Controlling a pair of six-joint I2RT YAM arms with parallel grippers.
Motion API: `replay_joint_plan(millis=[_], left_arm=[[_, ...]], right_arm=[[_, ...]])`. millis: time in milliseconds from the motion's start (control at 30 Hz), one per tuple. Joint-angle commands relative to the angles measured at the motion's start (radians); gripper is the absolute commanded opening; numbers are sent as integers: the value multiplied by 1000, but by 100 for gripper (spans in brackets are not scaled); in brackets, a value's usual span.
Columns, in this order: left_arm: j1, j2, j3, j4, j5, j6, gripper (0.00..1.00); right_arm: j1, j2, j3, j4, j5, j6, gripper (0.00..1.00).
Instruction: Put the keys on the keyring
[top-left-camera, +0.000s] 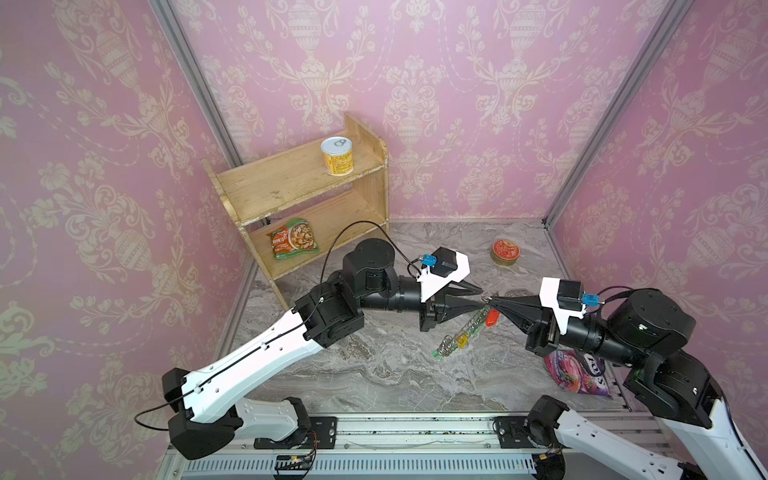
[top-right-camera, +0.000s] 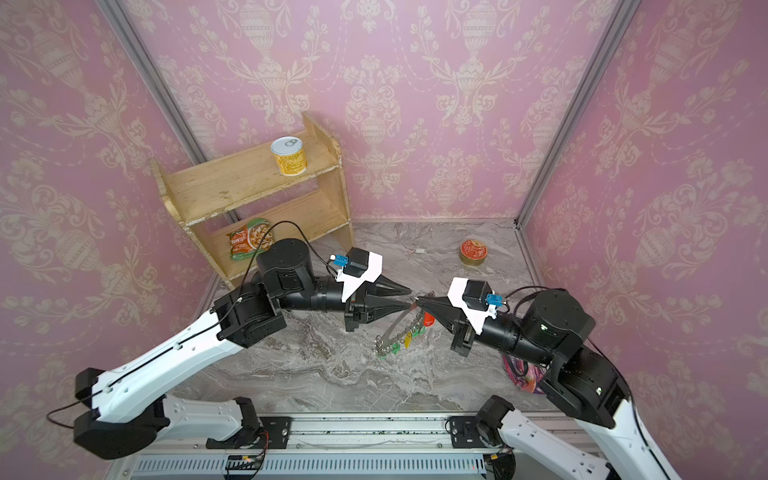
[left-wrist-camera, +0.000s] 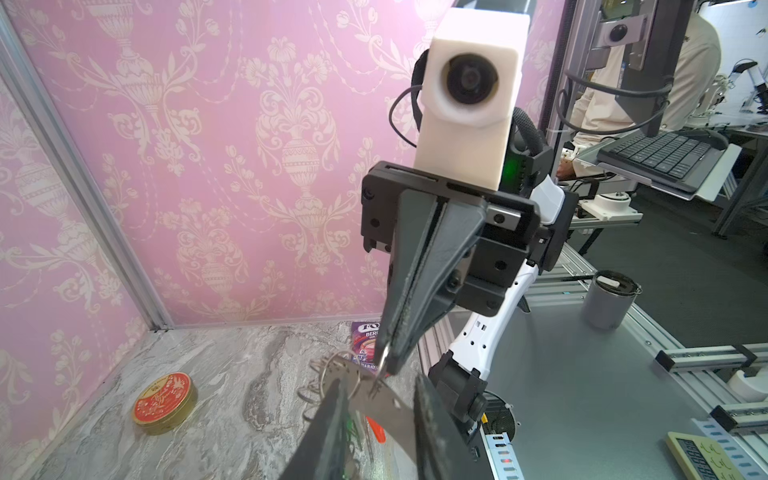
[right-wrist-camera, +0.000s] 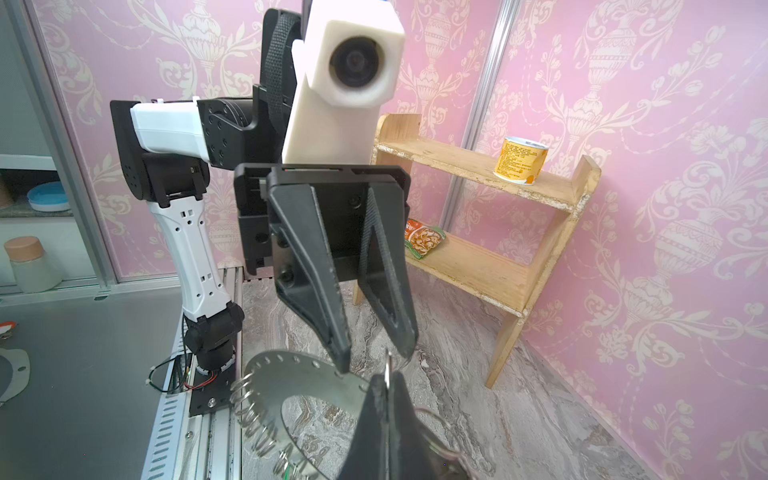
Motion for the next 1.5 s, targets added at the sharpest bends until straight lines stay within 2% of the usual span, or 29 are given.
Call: replay_joint_plan(millis=[0, 200, 667, 767, 933, 1067, 1167, 1467], left_arm=[[9, 9, -16, 42, 50, -36, 26], [9, 13, -23, 60, 56, -42, 17], [9, 12, -24, 96, 57, -34, 5], [9, 8, -26, 99, 51, -24, 0], [10, -3, -29, 81, 18, 1, 0], [9, -15, -28, 41, -11, 26, 0], [10, -26, -29, 7, -34, 47, 0], [11, -51, -43, -82, -100, 66, 0]], right_arm=[[-2, -17, -1, 100, -25, 29, 0], [-1, -11, -1, 111, -37, 36, 0], [-2, 4, -8, 118, -60, 48, 0], [-2, 13, -3, 106, -57, 49, 0], [-1, 18, 7, 60, -20, 32, 2], [-1, 9, 29, -7, 41, 8, 34], [-2, 0, 43, -64, 95, -4, 51], [-3, 20, 22, -136, 255, 73, 82]])
